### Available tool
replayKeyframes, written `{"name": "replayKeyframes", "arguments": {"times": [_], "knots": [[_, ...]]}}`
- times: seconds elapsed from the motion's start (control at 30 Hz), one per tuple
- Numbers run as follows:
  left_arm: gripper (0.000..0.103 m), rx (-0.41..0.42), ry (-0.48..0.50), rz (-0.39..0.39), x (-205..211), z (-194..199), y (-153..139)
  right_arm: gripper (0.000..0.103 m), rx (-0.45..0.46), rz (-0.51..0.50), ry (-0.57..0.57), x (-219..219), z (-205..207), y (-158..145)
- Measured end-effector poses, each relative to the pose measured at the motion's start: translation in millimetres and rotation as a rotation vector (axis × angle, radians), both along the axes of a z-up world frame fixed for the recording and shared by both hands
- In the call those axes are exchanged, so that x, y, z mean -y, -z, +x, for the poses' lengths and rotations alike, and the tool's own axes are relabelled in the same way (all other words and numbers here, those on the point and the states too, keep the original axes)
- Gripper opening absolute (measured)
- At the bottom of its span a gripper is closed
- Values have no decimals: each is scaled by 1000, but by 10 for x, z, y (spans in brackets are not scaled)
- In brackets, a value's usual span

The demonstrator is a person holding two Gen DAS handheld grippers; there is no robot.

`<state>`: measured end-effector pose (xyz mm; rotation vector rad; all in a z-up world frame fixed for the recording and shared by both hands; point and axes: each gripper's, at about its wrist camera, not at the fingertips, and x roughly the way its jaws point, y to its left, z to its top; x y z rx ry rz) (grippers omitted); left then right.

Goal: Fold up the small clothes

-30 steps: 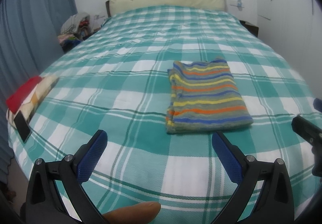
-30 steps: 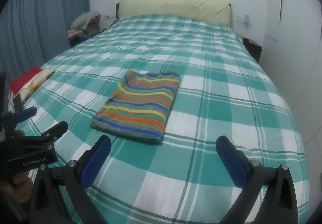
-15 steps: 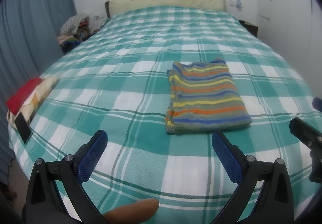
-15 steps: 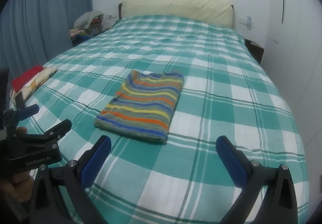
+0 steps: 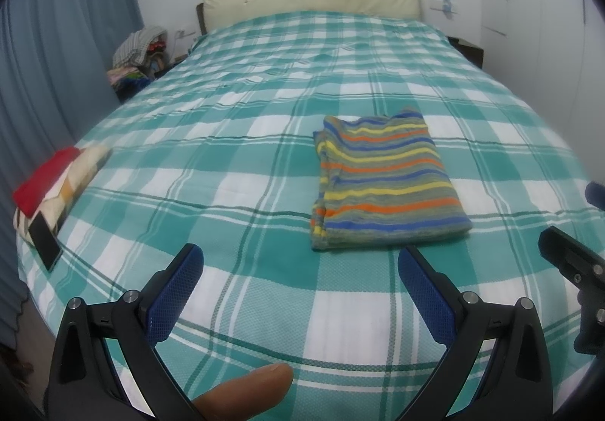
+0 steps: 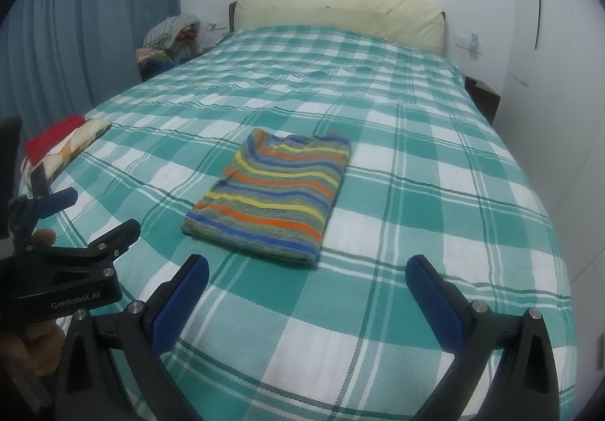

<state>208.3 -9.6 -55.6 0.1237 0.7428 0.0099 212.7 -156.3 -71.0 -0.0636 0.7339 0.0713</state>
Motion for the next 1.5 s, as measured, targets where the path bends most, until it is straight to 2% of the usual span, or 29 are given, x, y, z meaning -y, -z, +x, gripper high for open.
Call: {"name": "replayKeyframes", "arguments": {"times": [0.63,1.5], "knots": [[103,9,9,7,49,-57,-59,102,-3,8,-5,-31,-19,-50],[103,-30,22,-6,-23,24,-45,102,5,-68,31,-30,-21,-64]]}}
